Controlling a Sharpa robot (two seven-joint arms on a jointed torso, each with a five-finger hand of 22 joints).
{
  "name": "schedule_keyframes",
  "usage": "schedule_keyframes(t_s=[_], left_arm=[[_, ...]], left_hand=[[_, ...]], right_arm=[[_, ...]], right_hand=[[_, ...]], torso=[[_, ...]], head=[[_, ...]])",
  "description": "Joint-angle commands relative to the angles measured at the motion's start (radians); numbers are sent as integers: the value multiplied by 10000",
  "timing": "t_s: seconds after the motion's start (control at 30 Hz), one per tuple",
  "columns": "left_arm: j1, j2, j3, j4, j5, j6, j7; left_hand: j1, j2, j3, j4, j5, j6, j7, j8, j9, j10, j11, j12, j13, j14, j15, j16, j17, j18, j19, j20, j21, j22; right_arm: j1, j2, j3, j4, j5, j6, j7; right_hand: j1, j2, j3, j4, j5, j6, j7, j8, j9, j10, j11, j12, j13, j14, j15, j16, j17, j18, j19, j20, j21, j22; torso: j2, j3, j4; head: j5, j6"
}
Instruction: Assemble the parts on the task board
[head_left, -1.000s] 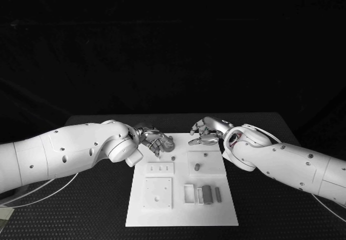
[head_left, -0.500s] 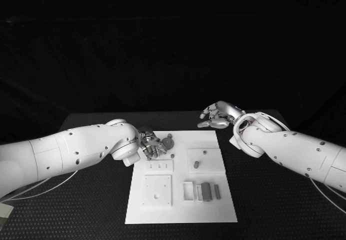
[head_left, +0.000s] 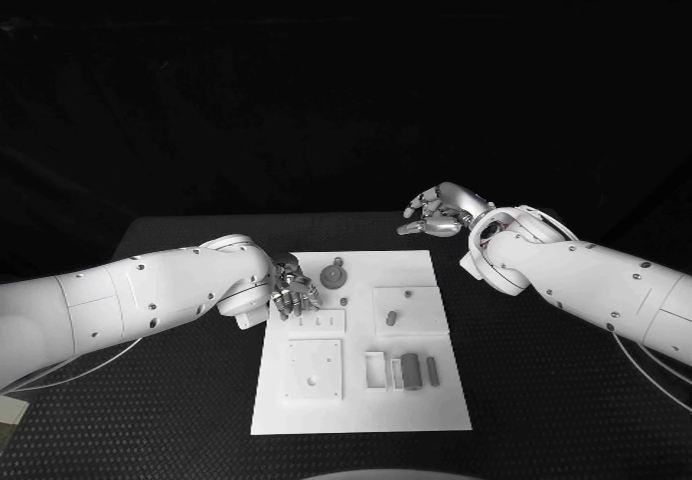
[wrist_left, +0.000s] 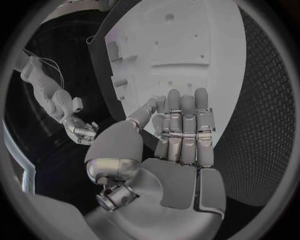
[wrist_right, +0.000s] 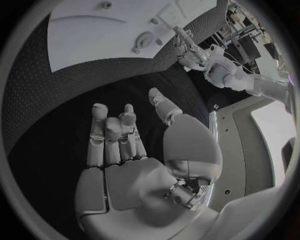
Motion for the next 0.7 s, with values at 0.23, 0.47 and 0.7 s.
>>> schedule_keyframes(t_s=[0.23,0.47,0.7], left_arm=[[-73,54,7,137,-381,215,-174],[-203,148,9,65,-384,188,-188],[-311,233,10,0,-650,143,-171]], left_hand=[[-133,49,67,48,44,470,-407,65,671,47,-138,119,99,60,-61,142,3,121,69,-78,70,104],[-178,73,85,46,42,471,-409,66,692,34,-141,145,127,49,-65,173,-8,115,64,-83,74,135],[-207,79,96,41,42,468,-410,65,705,21,-143,160,145,39,-67,193,-17,112,59,-87,75,157]], right_arm=[[4,42,15,-20,132,7,120],[5,53,19,-27,133,48,106],[6,64,19,-22,132,92,103]], right_hand=[[35,150,-44,-81,18,-32,75,41,21,-30,-40,0,-27,-65,-30,-19,-5,133,-58,8,-58,57],[34,167,-53,-97,18,-29,74,43,24,-30,-42,2,-32,-66,-31,-18,-6,133,-59,9,-59,59],[32,179,-60,-108,18,-28,73,44,27,-30,-42,2,-36,-69,-32,-18,-8,133,-61,10,-60,60]], torso=[[-4,-9,-22],[0,-5,-18],[-7,-4,-20]], head=[[58,-90],[38,-157],[23,-194]])
